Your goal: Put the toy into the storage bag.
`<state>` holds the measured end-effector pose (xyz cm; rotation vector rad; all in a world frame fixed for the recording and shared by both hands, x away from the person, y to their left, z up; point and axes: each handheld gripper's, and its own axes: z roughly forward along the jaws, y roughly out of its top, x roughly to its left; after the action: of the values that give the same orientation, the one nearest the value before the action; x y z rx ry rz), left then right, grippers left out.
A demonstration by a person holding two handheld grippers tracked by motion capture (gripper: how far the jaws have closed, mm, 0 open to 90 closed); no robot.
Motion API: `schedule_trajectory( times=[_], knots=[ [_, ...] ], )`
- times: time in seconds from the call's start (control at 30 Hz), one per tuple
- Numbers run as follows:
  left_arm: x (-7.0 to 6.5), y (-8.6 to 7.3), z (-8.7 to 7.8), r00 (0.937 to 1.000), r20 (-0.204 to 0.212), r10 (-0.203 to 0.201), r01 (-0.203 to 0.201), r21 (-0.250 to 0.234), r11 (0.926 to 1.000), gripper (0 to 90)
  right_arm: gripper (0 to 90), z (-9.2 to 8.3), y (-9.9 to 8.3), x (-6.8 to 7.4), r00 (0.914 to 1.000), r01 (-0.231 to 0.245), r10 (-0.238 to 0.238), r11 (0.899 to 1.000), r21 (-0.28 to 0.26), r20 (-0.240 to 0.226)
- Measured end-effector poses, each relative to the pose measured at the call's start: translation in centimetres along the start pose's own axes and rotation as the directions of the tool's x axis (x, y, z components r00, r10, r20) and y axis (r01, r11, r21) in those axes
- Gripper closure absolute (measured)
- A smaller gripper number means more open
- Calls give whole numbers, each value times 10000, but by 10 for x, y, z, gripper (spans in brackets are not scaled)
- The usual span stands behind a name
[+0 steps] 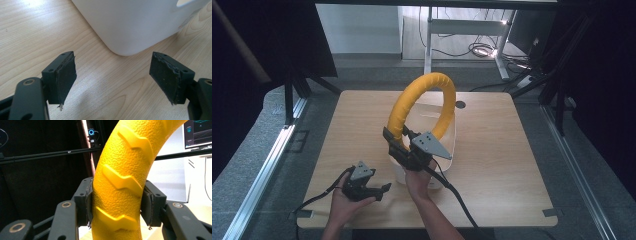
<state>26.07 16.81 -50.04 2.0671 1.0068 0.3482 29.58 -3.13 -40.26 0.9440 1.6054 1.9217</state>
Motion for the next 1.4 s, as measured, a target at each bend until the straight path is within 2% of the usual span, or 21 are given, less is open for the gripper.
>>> schedule_trajectory(
  times=[0.3,0.6,0.77,0.9,1.1,1.4],
  knots=[
    [0,0,0,10000,-3,-16,16,-16,10000,215,497,-1,-9,0,9991,-424,424,9985,333,0],
    [0,0,1,10000,13,10,-10,37,10000,215,489,-1,-21,-4,9954,-908,874,9912,967,386],
    [0,0,1,10000,25,13,-13,41,10000,215,464,-2,-21,-6,9960,-761,693,9887,1290,564],
    [0,0,1,10000,22,7,-7,42,10000,215,440,-3,-19,-3,9967,-256,151,9910,1314,803],
    [0,0,2,10000,27,19,-19,59,10000,215,303,-5,-17,-9,9968,-451,335,9853,1645,726],
    [0,0,1,10000,11,13,-13,41,10000,215,281,-22,-7,-14,9980,-392,323,9909,1291,549]
  ],
)
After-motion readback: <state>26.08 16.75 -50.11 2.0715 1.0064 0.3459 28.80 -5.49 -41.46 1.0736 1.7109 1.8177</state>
